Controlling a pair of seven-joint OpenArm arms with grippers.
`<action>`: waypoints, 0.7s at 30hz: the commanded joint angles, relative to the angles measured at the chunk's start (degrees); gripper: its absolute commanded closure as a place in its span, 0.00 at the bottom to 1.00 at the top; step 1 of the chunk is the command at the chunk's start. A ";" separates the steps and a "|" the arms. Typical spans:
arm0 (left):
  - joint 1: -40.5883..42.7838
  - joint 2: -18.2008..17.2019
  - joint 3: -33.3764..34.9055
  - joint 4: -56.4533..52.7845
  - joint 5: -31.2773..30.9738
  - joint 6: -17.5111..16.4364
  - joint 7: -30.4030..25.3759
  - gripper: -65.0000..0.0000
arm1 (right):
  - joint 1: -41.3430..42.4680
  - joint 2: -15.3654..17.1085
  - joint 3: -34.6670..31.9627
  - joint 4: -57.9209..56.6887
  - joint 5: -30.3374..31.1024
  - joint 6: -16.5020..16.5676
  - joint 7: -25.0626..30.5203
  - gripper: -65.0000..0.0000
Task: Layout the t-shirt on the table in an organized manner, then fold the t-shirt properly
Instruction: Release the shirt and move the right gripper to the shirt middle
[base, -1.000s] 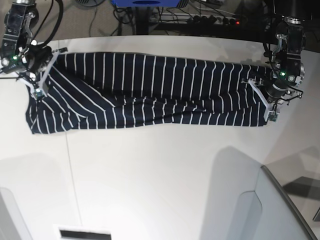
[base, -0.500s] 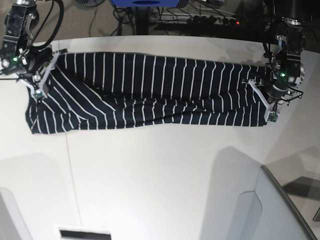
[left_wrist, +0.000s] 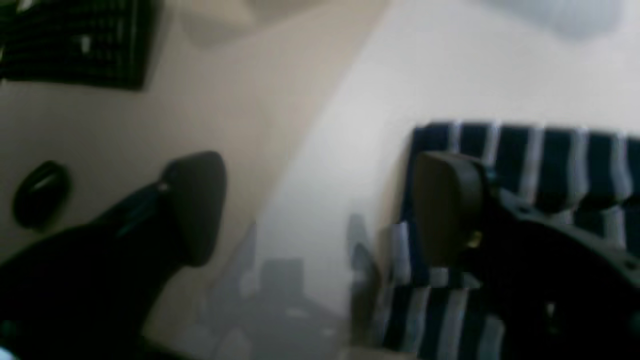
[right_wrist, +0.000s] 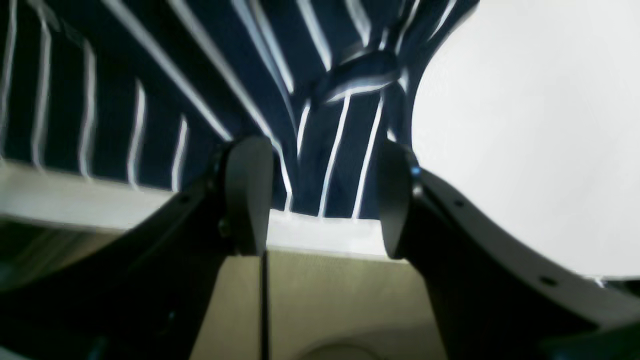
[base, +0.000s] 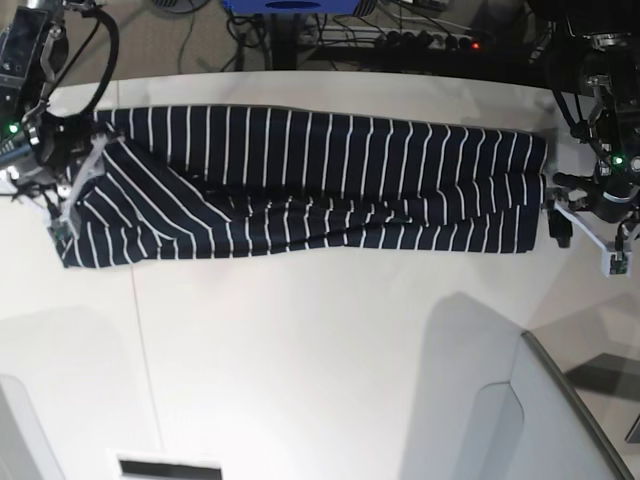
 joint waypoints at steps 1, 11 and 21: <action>-0.41 1.26 1.08 0.67 -0.36 -0.51 -0.54 0.34 | 1.04 -0.98 -0.12 0.55 2.99 0.19 2.43 0.61; -0.23 8.11 10.23 -11.11 0.17 -0.51 -11.35 1.00 | 8.51 -0.98 -6.54 -18.80 12.92 0.19 8.84 0.99; -0.94 3.98 9.79 -24.30 0.17 -0.42 -19.53 1.00 | 5.17 4.29 -9.35 -27.32 12.83 0.10 13.06 0.99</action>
